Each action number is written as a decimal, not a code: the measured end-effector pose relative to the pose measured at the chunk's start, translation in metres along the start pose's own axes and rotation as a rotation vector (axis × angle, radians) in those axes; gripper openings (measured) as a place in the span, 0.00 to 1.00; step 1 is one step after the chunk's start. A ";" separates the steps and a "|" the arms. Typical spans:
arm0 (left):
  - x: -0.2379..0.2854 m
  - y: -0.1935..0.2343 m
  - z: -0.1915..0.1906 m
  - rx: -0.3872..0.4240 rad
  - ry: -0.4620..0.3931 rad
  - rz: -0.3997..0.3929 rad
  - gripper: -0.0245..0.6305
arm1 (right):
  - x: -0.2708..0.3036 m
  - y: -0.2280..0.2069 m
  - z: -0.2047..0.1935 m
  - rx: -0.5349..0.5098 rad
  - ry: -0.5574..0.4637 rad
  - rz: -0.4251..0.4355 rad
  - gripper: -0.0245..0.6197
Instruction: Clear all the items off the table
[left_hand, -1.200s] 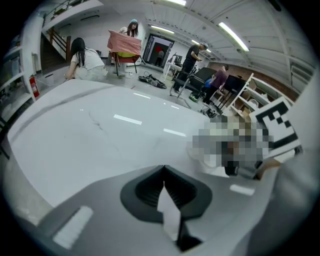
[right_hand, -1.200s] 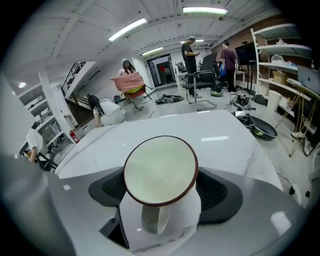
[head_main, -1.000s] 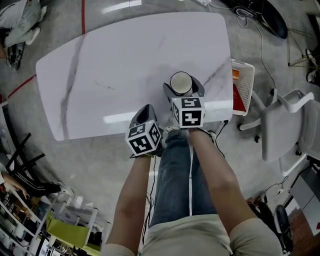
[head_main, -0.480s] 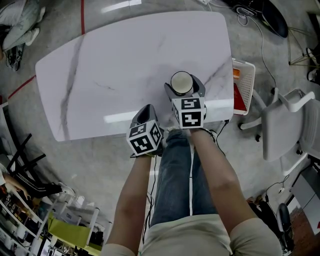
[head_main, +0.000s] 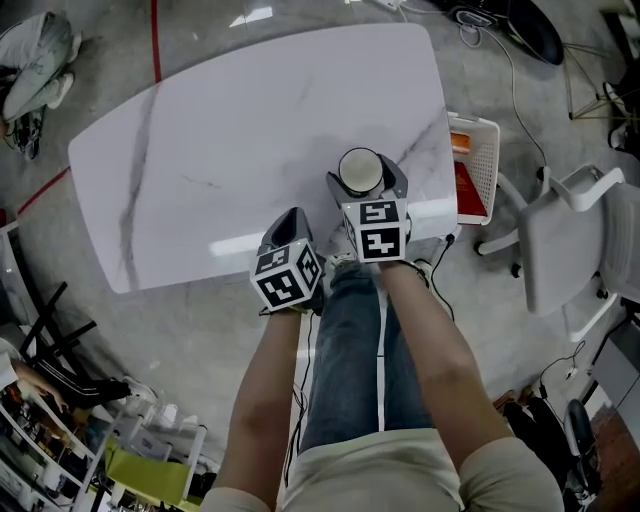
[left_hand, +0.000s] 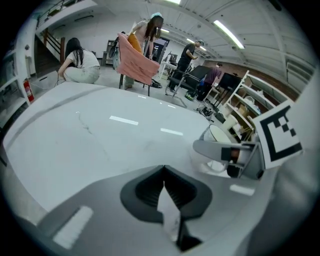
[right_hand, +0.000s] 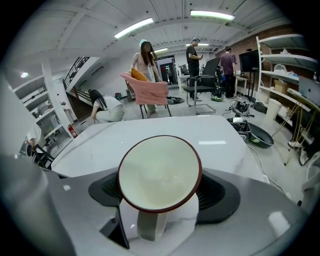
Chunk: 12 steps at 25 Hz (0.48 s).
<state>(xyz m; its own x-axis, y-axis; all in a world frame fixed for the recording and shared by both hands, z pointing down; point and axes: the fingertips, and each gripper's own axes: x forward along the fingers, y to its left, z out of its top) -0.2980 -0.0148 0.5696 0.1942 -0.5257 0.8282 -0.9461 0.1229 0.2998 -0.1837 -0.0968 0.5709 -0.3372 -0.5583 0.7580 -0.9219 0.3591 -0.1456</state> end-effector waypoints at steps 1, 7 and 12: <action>0.000 -0.003 0.001 0.005 -0.002 -0.004 0.05 | -0.002 -0.002 0.000 0.005 -0.003 -0.004 0.67; 0.003 -0.021 0.008 0.038 -0.006 -0.028 0.05 | -0.015 -0.013 0.002 0.031 -0.023 -0.021 0.67; 0.006 -0.042 0.009 0.076 -0.001 -0.055 0.05 | -0.029 -0.028 -0.001 0.063 -0.039 -0.040 0.67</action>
<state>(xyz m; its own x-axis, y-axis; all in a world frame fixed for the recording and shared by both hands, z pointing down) -0.2595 -0.0306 0.5575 0.2462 -0.5310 0.8108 -0.9508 0.0299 0.3083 -0.1482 -0.0896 0.5532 -0.3059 -0.6004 0.7389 -0.9445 0.2889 -0.1563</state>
